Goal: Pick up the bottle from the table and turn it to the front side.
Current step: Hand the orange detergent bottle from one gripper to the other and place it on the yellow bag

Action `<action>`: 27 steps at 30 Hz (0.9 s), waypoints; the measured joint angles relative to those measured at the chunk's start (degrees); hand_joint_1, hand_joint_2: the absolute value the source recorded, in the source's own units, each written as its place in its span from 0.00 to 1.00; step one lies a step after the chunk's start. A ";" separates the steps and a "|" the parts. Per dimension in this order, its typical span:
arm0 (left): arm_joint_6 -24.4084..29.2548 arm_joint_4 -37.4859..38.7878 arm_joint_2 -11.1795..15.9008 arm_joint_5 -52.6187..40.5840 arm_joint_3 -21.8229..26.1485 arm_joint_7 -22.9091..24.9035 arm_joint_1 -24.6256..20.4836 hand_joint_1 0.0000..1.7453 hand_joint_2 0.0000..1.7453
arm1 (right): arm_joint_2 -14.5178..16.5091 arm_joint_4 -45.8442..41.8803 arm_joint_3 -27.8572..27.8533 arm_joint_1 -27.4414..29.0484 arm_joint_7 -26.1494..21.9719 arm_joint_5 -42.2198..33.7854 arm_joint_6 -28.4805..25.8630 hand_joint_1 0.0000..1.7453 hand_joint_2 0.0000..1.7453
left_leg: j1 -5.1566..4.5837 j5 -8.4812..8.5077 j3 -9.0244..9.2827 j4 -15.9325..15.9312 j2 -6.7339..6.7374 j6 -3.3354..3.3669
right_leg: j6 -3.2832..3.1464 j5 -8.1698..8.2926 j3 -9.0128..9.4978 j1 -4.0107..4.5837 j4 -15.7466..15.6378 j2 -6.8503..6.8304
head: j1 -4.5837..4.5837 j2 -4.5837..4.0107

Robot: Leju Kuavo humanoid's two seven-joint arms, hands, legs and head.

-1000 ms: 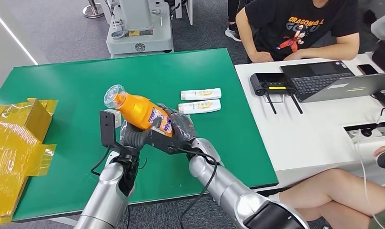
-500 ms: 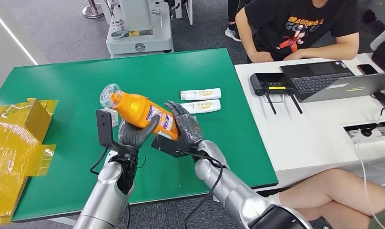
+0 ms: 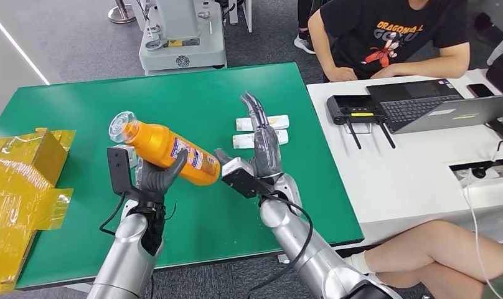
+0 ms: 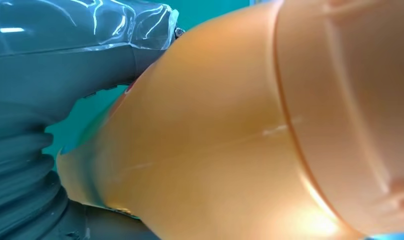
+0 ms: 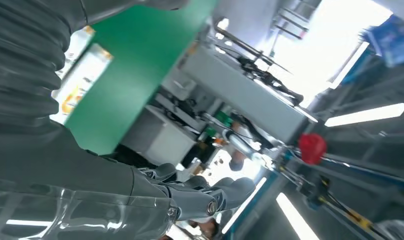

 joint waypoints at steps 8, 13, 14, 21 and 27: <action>1.48 0.00 1.85 -0.02 1.00 -0.58 0.87 1.00 1.00 | 0.01 -9.33 4.05 2.34 -0.76 -4.19 1.36 0.00 1.00 | 0.00 0.00 0.00 -0.02 0.02 0.00 | 0.00 -0.01 0.00 0.00 0.00 0.01 | 0.00 0.00; 2.69 0.00 2.60 -0.51 1.45 -1.47 2.07 1.00 1.00 | -0.03 -15.12 5.98 5.95 -2.79 -7.72 0.11 0.00 1.00 | 0.00 0.00 -0.01 -0.02 0.00 0.00 | 0.00 -0.01 0.00 0.00 -0.01 0.00 | 0.01 0.00; 2.88 -0.01 2.79 -0.55 1.57 -1.62 2.27 1.00 1.00 | -0.07 -16.69 6.25 6.81 -3.37 -8.65 -0.16 0.00 1.00 | -0.01 0.00 -0.01 -0.02 0.00 0.00 | 0.00 -0.01 0.00 0.00 -0.01 0.00 | 0.01 0.00; 3.91 -2.70 4.93 -1.99 3.20 -1.12 3.71 1.00 1.00 | -1.08 -28.76 7.48 12.52 -7.11 -15.14 -4.03 0.00 1.00 | 0.00 0.00 -0.01 -0.02 0.01 0.00 | 0.00 -0.01 -0.01 0.00 -0.02 0.00 | 0.01 0.00; 5.28 -7.75 7.78 -4.73 4.77 0.72 3.55 1.00 1.00 | -2.54 -33.97 9.54 16.60 -8.31 -17.04 -5.71 0.00 1.00 | 0.02 0.01 0.01 -0.04 0.05 -0.01 | -0.01 -0.01 -0.01 0.01 -0.01 0.04 | 0.01 0.00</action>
